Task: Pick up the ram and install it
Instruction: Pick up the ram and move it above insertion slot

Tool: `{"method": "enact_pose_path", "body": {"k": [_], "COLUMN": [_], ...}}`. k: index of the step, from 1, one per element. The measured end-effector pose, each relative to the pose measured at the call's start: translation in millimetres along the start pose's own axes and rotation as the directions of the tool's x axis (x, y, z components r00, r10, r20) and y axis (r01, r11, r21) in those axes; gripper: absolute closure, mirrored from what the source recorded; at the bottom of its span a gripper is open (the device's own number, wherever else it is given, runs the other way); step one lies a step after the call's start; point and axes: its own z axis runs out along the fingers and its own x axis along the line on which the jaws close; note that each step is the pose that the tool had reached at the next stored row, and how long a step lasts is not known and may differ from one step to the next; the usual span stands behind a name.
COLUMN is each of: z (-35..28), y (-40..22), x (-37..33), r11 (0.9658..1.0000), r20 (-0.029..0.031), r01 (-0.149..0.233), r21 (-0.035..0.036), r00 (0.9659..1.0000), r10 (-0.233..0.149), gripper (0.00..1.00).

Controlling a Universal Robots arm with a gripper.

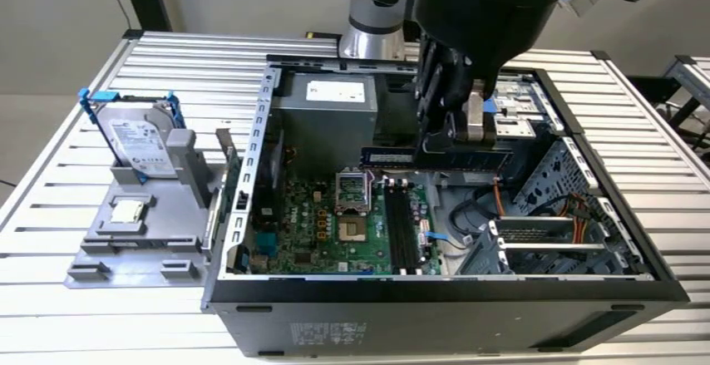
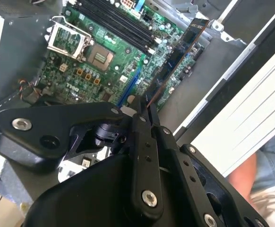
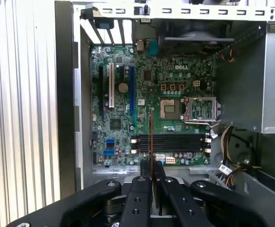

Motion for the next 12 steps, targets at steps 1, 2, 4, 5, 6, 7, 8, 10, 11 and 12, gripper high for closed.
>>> {"method": "enact_pose_path", "body": {"k": [1, 2, 4, 5, 6, 7, 8, 10, 11, 12], "z": [-0.1, 0.0, 0.3, 0.5, 0.5, 0.7, 0.8, 1.2, 1.3, 1.5], "y": [0.0, 0.0, 0.1, 0.1, 0.1, -0.2, -0.6, -2.1, -3.1, -4.3], "x": [-0.6, -2.0, -7.3, -10.3, -13.0, -15.6, -18.3, -24.4, -27.6, -31.2], "r11": [1.0000, 1.0000, 1.0000, 1.0000, 1.0000, 1.0000, 1.0000, 1.0000, 1.0000, 1.0000], "r20": [-0.0003, -0.0004, -0.0001, 0.0000, -0.0003, -0.0001, -0.0002, 0.0000, -0.0002, -0.0001], "r01": [0.000, 0.000, 0.000, 0.000, 0.000, 0.000, 0.000, 0.000, 0.000, 0.000], "r21": [0.0000, 0.0001, 0.0002, 0.0003, 0.0004, 0.0008, 0.0010, 0.0015, 0.0017, 0.0018], "r00": [1.0000, 1.0000, 1.0000, 1.0000, 1.0000, 1.0000, 1.0000, 1.0000, 1.0000, 1.0000], "r10": [0.000, 0.000, 0.000, 0.000, 0.000, 0.000, 0.000, 0.000, 0.000, 0.000], "gripper": [1.00, 1.00, 1.00, 1.00, 1.00, 1.00, 1.00, 1.00, 1.00, 1.00]}}
